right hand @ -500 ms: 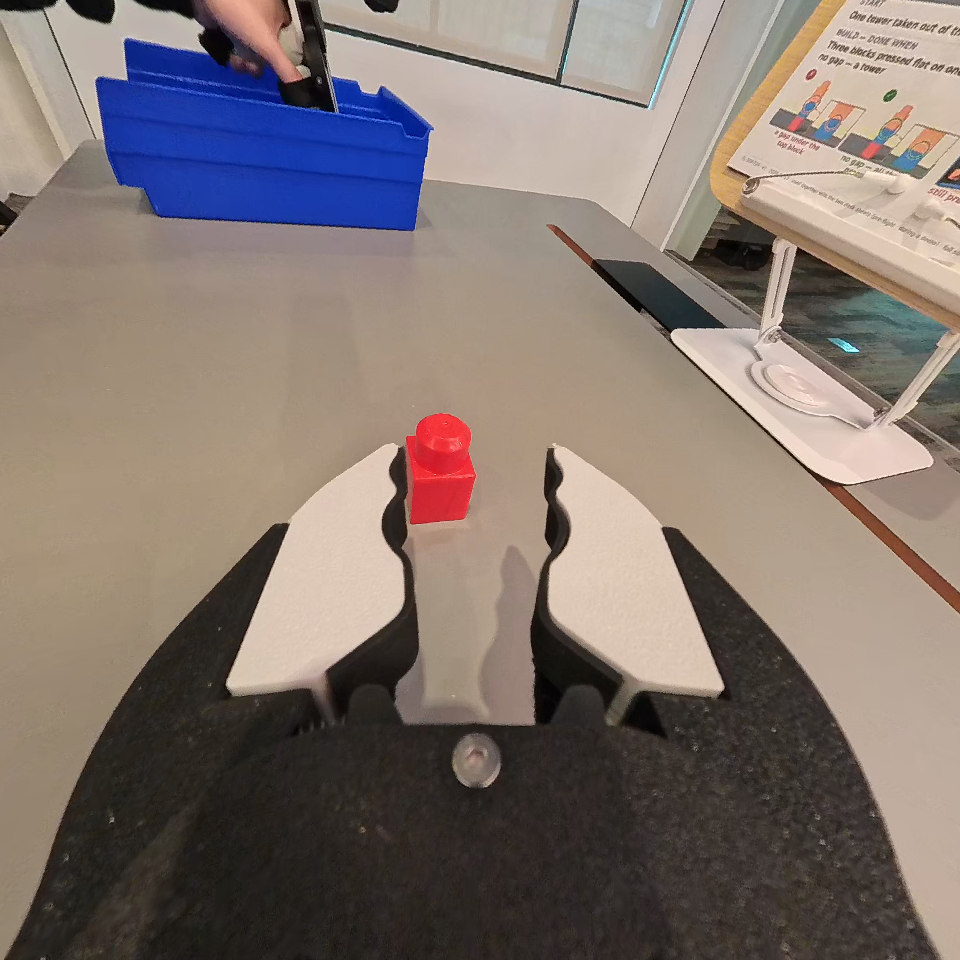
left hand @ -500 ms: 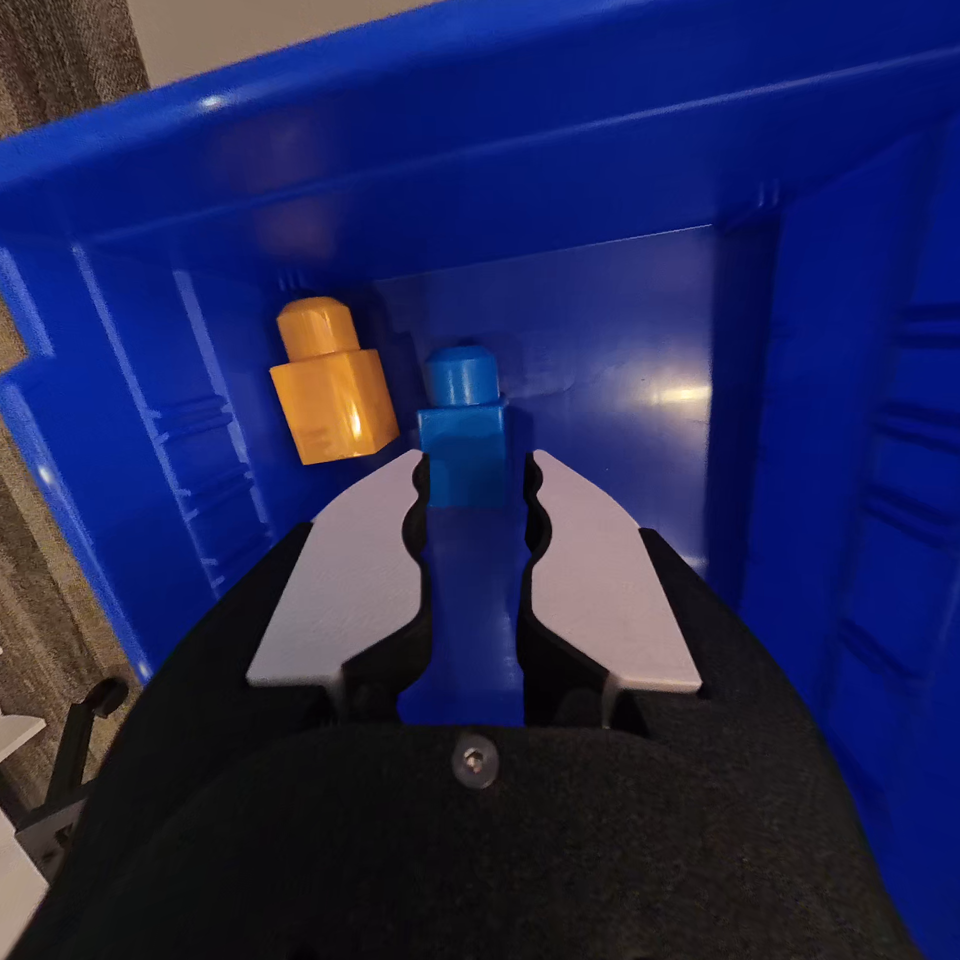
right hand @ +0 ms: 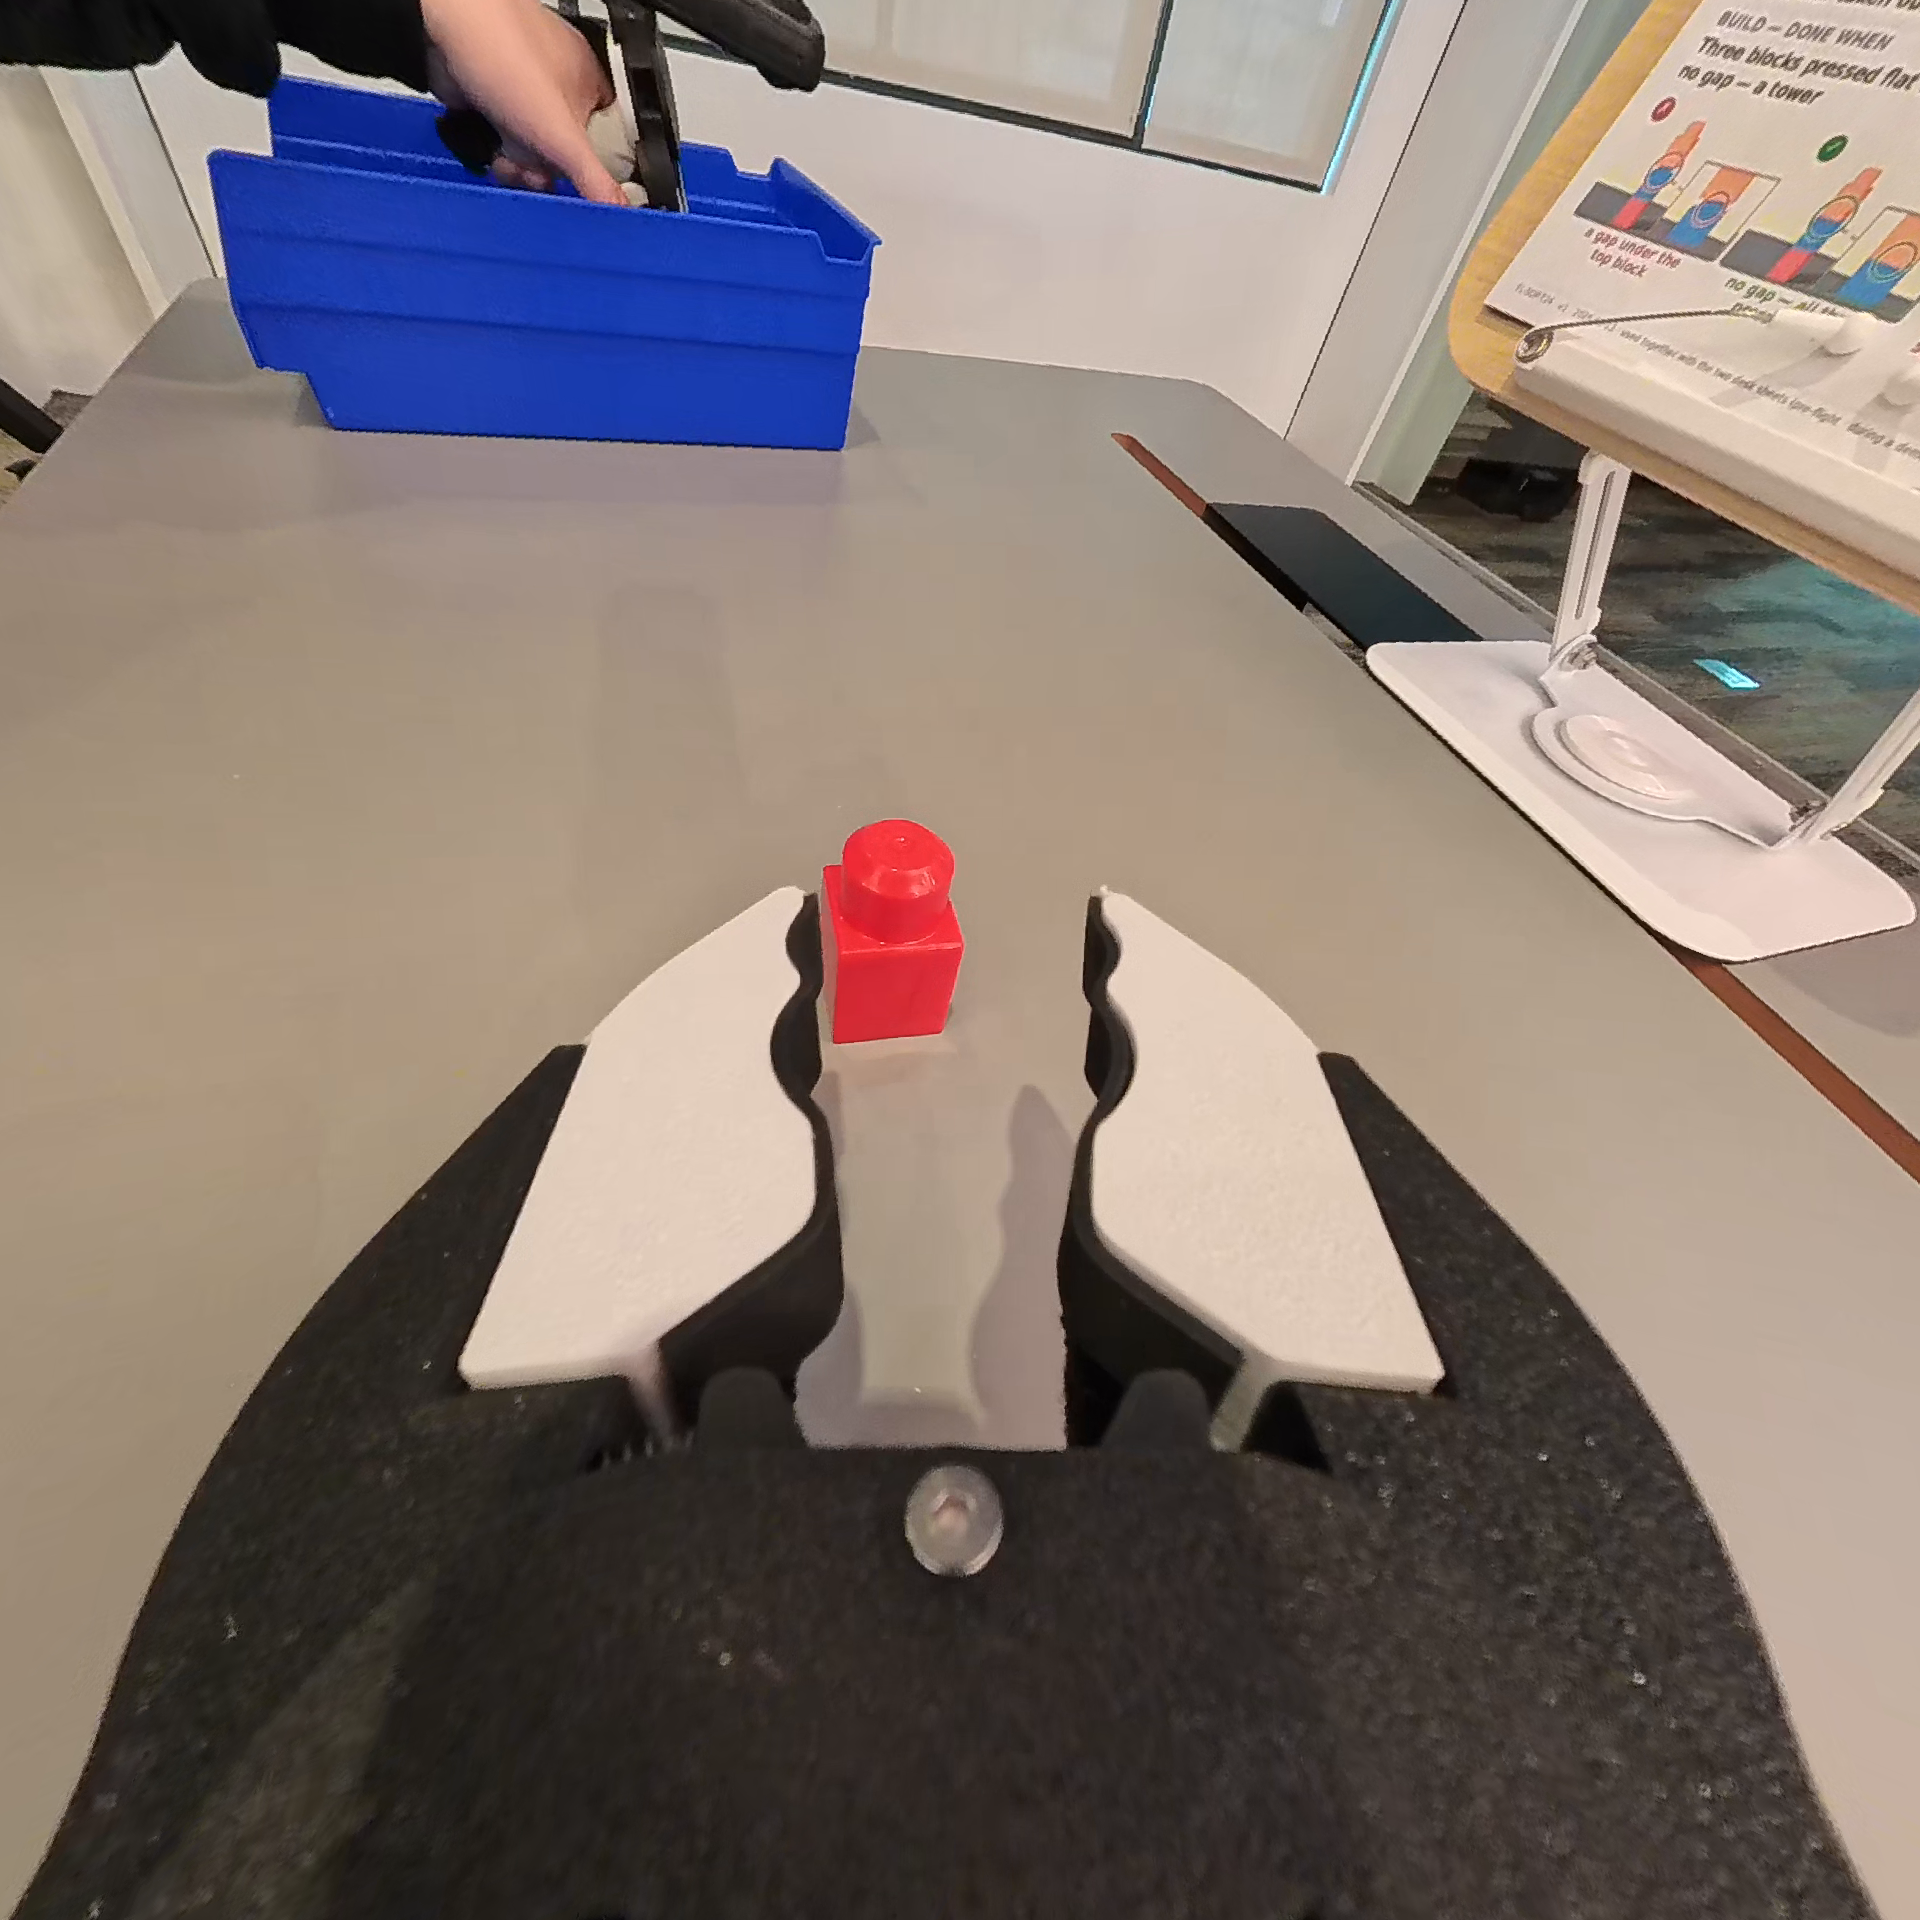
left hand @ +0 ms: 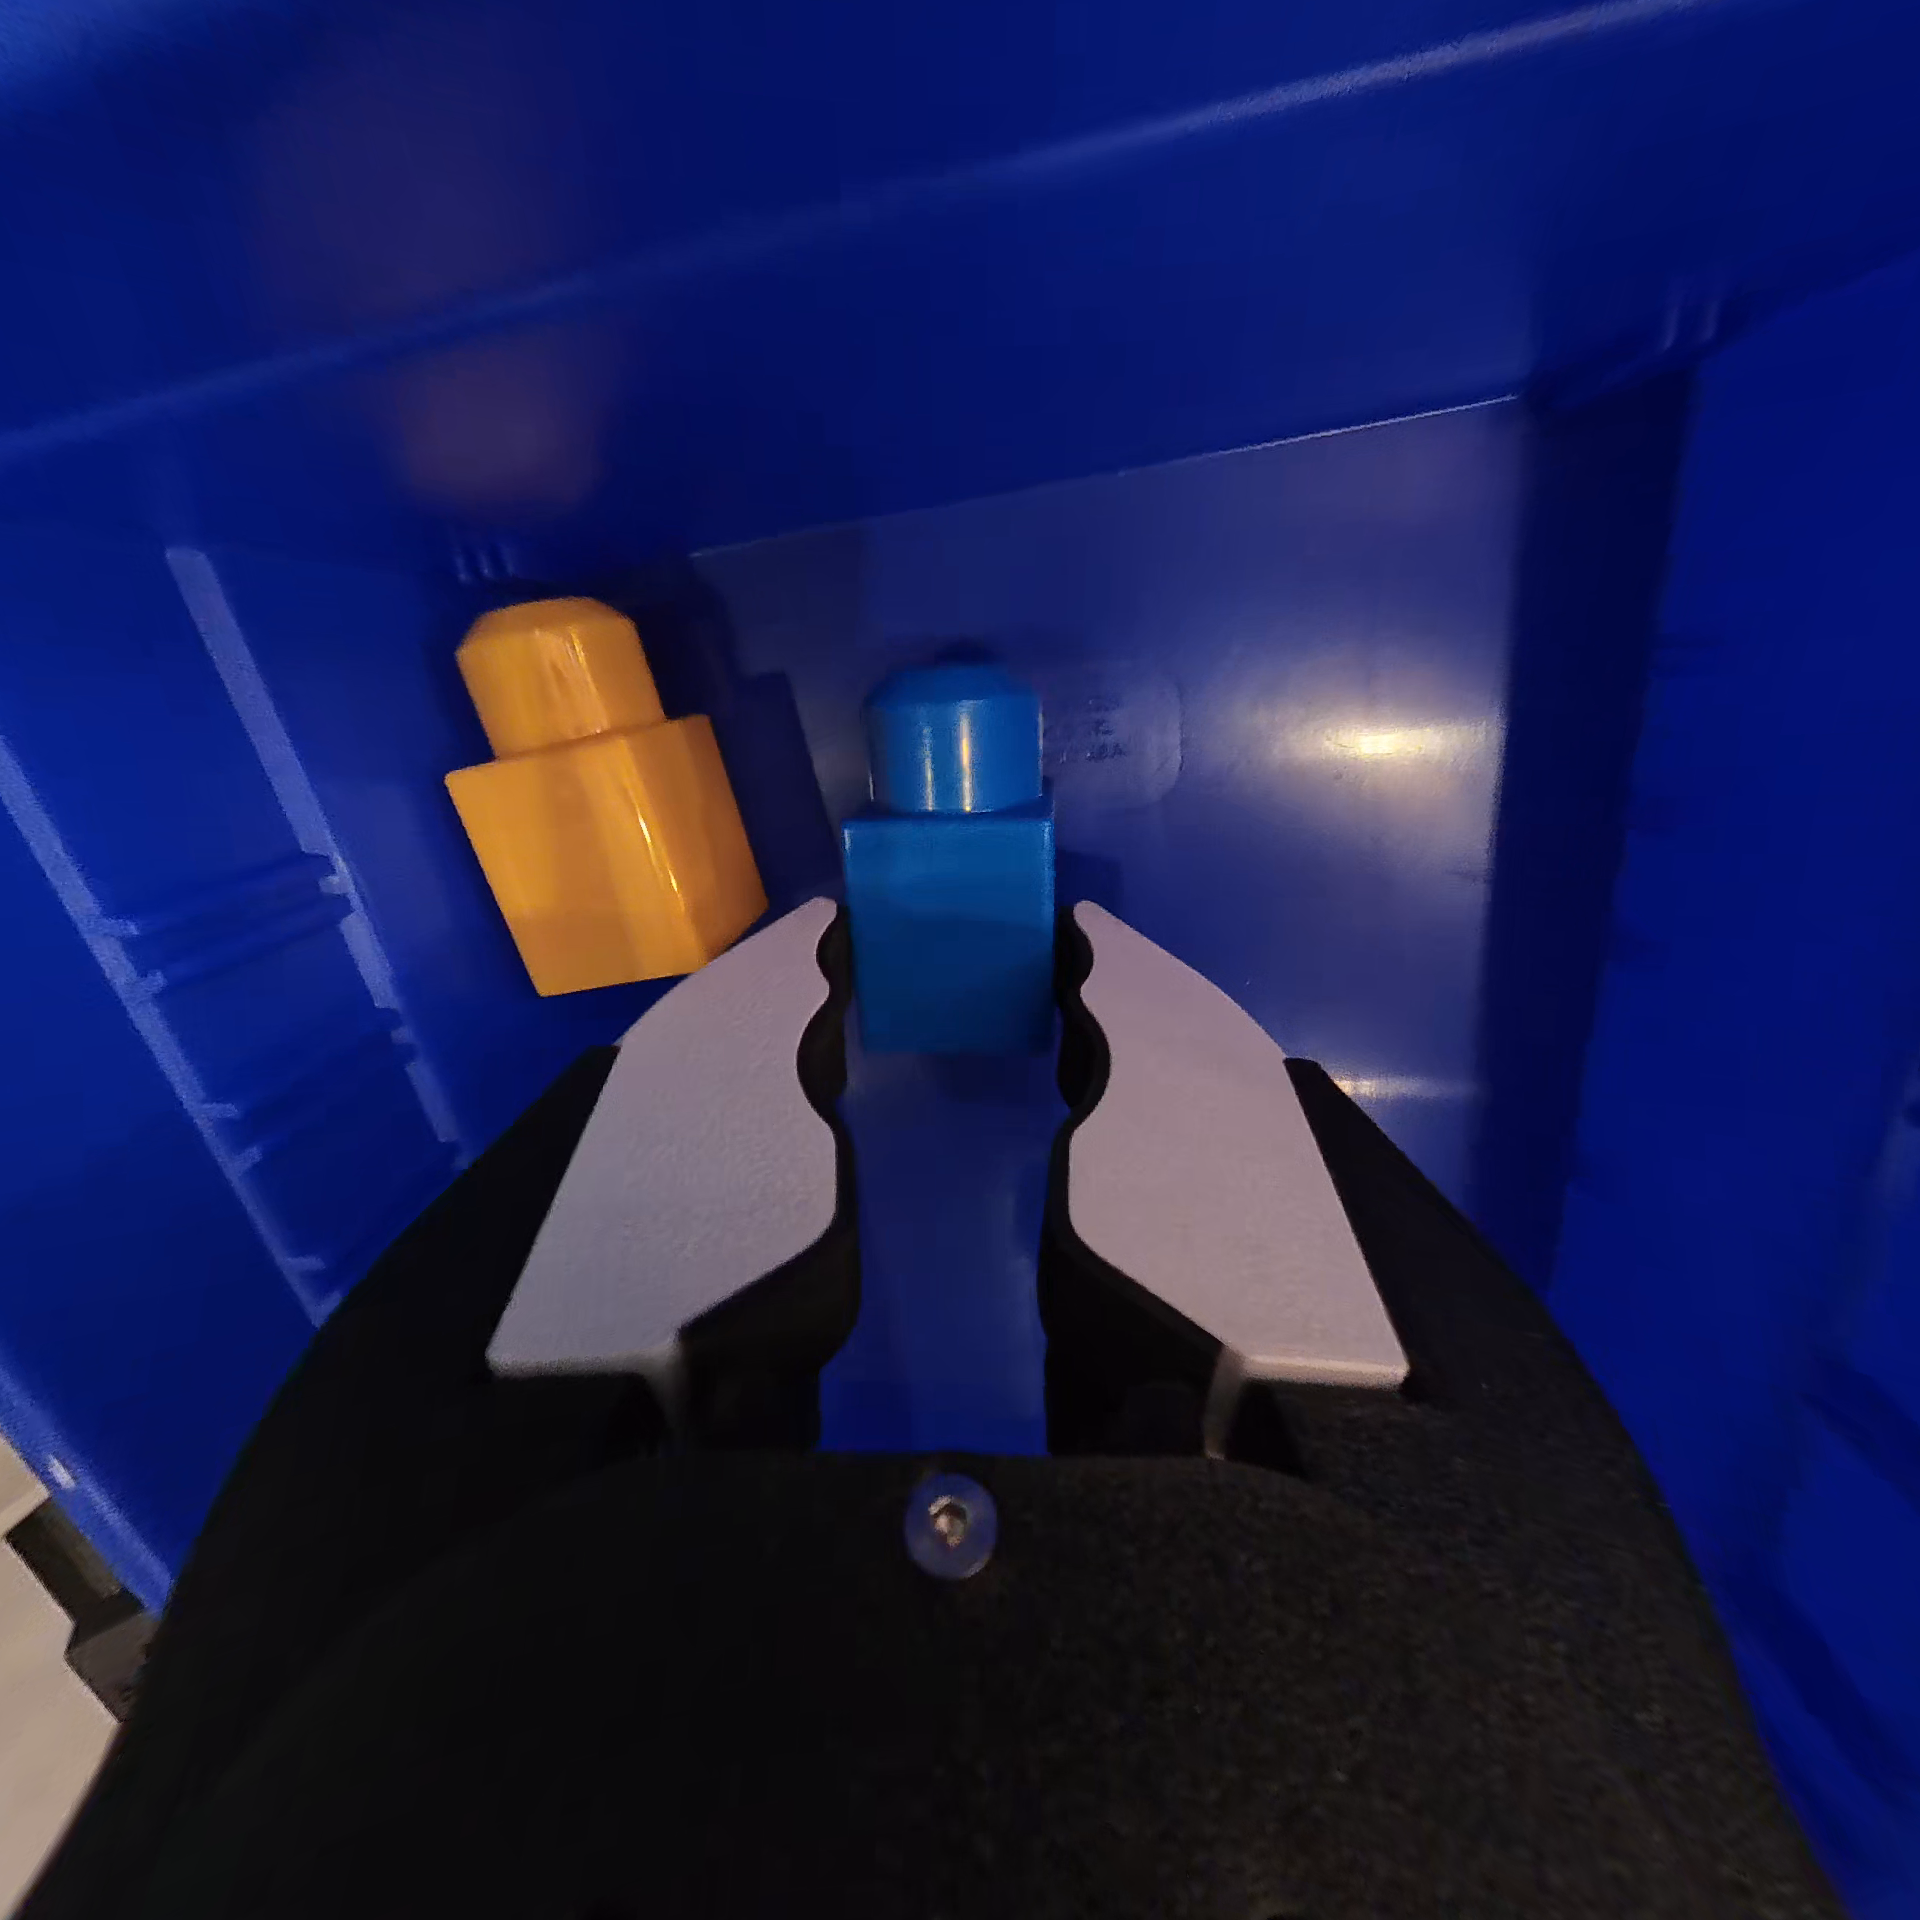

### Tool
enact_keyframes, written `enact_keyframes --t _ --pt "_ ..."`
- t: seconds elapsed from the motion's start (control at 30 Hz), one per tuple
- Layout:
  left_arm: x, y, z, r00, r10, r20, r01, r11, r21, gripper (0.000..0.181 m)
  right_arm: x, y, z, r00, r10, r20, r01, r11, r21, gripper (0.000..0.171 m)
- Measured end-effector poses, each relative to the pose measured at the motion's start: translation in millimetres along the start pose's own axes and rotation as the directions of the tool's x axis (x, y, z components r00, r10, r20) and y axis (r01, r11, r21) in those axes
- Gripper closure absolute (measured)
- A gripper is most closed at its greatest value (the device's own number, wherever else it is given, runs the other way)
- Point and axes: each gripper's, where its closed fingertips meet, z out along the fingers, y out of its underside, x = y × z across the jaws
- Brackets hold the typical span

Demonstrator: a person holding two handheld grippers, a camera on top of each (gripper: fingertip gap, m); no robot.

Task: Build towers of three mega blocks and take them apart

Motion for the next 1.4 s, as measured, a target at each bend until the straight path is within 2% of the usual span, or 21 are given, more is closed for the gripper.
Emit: enact_keyframes --t 0.13,0.23,0.3,0.4,0.5,0.6,0.7,0.83,1.0,1.07,1.17,1.4 --pt "8.8 5.4 -6.1 0.997 0.042 -0.066 -0.038 0.998 0.049 0.144 -1.8 1.0 1.2 1.0 -0.007 0.004 0.007 1.0 -0.009 0.124" --pt "9.4 5.2 -27.0 0.994 0.071 -0.084 -0.052 0.977 0.206 0.144 -3.3 -2.6 1.0 1.0 -0.004 0.009 0.004 1.0 0.005 0.124" --pt "11.1 0.2 -62.5 0.99 0.108 -0.087 -0.07 0.929 0.364 0.144 -7.1 -10.1 1.8 1.0 -0.005 0.019 0.004 0.999 0.036 0.126" --pt "45.8 -12.1 -150.3 0.962 0.215 -0.166 -0.05 0.741 0.669 0.145 -21.8 -42.7 6.8 0.999 -0.019 0.05 0.012 0.992 0.129 0.129" --pt "136.7 -3.9 -235.0 0.831 0.495 -0.253 -0.037 0.502 0.864 0.145 -46.9 -99.5 19.9 0.994 -0.057 0.093 0.034 0.973 0.227 0.129" --pt "227.2 15.1 -273.3 0.695 0.694 -0.189 -0.064 0.321 0.945 0.145 -85.3 -161.5 33.9 0.972 -0.076 0.224 -0.007 0.938 0.345 0.126" --pt "304.3 33.6 -286.5 0.544 0.818 -0.186 -0.027 0.239 0.971 0.145 -111.8 -199.9 44.2 0.946 -0.094 0.31 -0.033 0.924 0.382 0.121" --pt "366.7 45.3 -286.1 0.429 0.882 -0.196 -0.003 0.218 0.976 0.145 -132.1 -218.4 43.9 0.932 -0.107 0.347 -0.034 0.926 0.376 0.118" --pt "399.8 58.9 -292.9 0.32 0.926 -0.2 0.025 0.203 0.979 0.145 -142.5 -210.9 34.8 0.92 -0.069 0.385 -0.066 0.943 0.326 0.12" --pt "405.3 60.5 -292.3 0.315 0.93 -0.192 0.007 0.199 0.98 0.145 -144.0 -205.8 33.0 0.916 -0.05 0.397 -0.077 0.951 0.299 0.122" --pt "412.2 64.6 -291.6 0.292 0.936 -0.196 -0.003 0.206 0.979 0.145 -146.2 -202.4 29.9 0.909 -0.052 0.414 -0.077 0.954 0.289 0.137" --pt "416.4 64.0 -291.0 0.283 0.937 -0.202 -0.013 0.214 0.977 0.145 -145.8 -196.7 29.5 0.892 -0.03 0.45 -0.114 0.95 0.289 0.136"
